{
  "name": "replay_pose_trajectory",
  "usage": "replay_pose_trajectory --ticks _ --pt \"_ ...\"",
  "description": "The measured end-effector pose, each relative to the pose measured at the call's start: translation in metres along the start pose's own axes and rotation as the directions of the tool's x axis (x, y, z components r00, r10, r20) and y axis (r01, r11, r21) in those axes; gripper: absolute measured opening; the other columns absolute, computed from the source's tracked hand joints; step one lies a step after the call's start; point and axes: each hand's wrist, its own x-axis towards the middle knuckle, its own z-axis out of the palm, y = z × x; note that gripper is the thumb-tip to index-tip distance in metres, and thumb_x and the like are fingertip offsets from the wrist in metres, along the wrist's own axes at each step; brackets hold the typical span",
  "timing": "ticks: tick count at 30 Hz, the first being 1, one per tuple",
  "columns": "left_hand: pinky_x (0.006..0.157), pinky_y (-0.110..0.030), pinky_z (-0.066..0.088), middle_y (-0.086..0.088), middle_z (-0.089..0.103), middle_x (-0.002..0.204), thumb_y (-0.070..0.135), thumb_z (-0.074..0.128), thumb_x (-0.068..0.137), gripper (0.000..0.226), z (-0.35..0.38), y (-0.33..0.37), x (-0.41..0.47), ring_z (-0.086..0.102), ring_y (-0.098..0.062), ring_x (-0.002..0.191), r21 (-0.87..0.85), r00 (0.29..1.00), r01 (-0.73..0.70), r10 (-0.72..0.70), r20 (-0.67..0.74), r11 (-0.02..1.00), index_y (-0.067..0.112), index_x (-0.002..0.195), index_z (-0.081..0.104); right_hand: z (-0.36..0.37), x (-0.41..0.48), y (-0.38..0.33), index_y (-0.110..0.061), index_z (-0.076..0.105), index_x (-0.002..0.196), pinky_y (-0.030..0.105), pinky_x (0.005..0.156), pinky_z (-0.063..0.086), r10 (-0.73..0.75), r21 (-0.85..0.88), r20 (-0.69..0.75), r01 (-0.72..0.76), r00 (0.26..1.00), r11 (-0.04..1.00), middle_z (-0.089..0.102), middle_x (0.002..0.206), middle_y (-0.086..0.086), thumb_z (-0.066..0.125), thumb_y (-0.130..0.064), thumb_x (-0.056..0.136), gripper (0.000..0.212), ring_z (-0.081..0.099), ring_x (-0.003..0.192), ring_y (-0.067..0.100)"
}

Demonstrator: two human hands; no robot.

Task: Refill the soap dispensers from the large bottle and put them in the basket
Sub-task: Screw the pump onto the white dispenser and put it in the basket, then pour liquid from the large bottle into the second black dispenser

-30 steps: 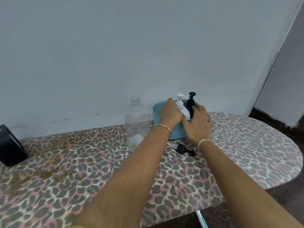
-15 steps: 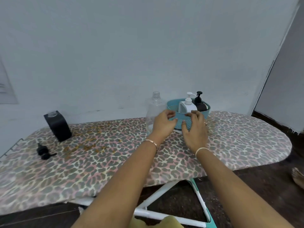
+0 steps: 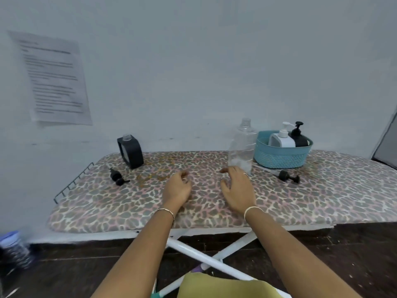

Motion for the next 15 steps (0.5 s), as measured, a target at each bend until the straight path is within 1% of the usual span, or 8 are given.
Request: replay_pose_trajectory --ticks 3,4,6,8,10,11,13,15 --pt "0.081 -0.030 0.053 -0.002 0.062 0.126 0.017 0.059 0.091 0.041 -0.024 -0.022 0.006 0.063 -0.015 0.084 0.043 0.999 0.021 -0.018 -0.051 0.999 0.016 0.132 0.053 0.021 0.005 -0.022 -0.022 0.055 0.121 0.032 0.090 0.043 -0.045 -0.010 0.122 0.047 0.992 0.999 0.056 0.118 -0.001 0.052 -0.026 0.093 0.028 0.053 0.108 0.016" --pt "0.081 -0.030 0.052 -0.002 0.062 0.125 0.017 0.061 0.091 0.043 -0.032 -0.028 0.010 0.064 -0.016 0.087 0.055 0.996 0.037 -0.033 -0.079 0.998 0.015 0.132 0.052 0.029 0.008 -0.029 -0.023 0.055 0.122 0.031 0.090 0.043 -0.067 -0.006 0.165 0.069 0.984 0.998 0.056 0.119 -0.002 0.052 -0.027 0.093 0.029 0.053 0.109 0.016" --pt "0.084 -0.033 0.052 -0.006 0.063 0.122 0.018 0.065 0.088 0.048 -0.046 -0.039 0.019 0.064 -0.023 0.096 0.080 0.985 0.068 -0.055 -0.163 0.994 0.014 0.133 0.051 0.044 0.015 -0.040 -0.027 0.055 0.122 0.029 0.092 0.044 -0.097 0.024 0.229 0.094 0.969 0.995 0.057 0.121 -0.003 0.052 -0.030 0.093 0.030 0.054 0.110 0.014" --pt "0.090 -0.040 0.052 -0.010 0.062 0.120 0.019 0.068 0.084 0.053 -0.061 -0.048 0.032 0.061 -0.028 0.106 0.086 0.964 0.087 -0.062 -0.257 0.993 0.014 0.134 0.050 0.057 0.023 -0.050 -0.028 0.055 0.124 0.031 0.093 0.045 -0.125 0.024 0.278 0.123 0.952 0.992 0.058 0.121 -0.003 0.052 -0.031 0.093 0.031 0.055 0.112 0.015" --pt "0.099 -0.041 0.046 -0.010 0.056 0.128 0.020 0.069 0.084 0.056 -0.074 -0.056 0.047 0.050 -0.029 0.121 0.060 0.939 0.106 -0.080 -0.334 0.993 0.014 0.135 0.047 0.068 0.032 -0.058 -0.026 0.054 0.128 0.032 0.096 0.043 -0.154 0.003 0.331 0.162 0.931 0.987 0.058 0.127 -0.003 0.051 -0.031 0.093 0.036 0.053 0.116 0.016" --pt "0.101 -0.040 0.044 -0.009 0.054 0.131 0.019 0.070 0.084 0.057 -0.081 -0.060 0.054 0.046 -0.029 0.125 0.048 0.926 0.116 -0.090 -0.366 0.992 0.014 0.135 0.046 0.074 0.037 -0.061 -0.024 0.052 0.130 0.032 0.098 0.042 -0.161 -0.001 0.350 0.172 0.923 0.985 0.056 0.130 -0.003 0.051 -0.032 0.094 0.038 0.051 0.119 0.017" --pt "0.101 -0.040 0.043 -0.011 0.053 0.132 0.018 0.071 0.082 0.060 -0.091 -0.066 0.069 0.045 -0.030 0.126 0.028 0.907 0.119 -0.097 -0.410 0.993 0.012 0.136 0.044 0.085 0.045 -0.065 -0.022 0.045 0.138 0.034 0.103 0.038 -0.145 -0.030 0.391 0.170 0.909 0.985 0.051 0.138 -0.001 0.046 -0.037 0.096 0.044 0.047 0.125 0.018" --pt "0.100 -0.042 0.045 -0.013 0.054 0.129 0.019 0.075 0.078 0.063 -0.098 -0.070 0.083 0.047 -0.030 0.123 0.010 0.900 0.110 -0.095 -0.426 0.994 0.010 0.133 0.044 0.096 0.052 -0.066 -0.021 0.033 0.147 0.038 0.113 0.027 -0.105 -0.110 0.434 0.168 0.895 0.980 0.039 0.149 0.000 0.038 -0.043 0.098 0.053 0.036 0.137 0.019"
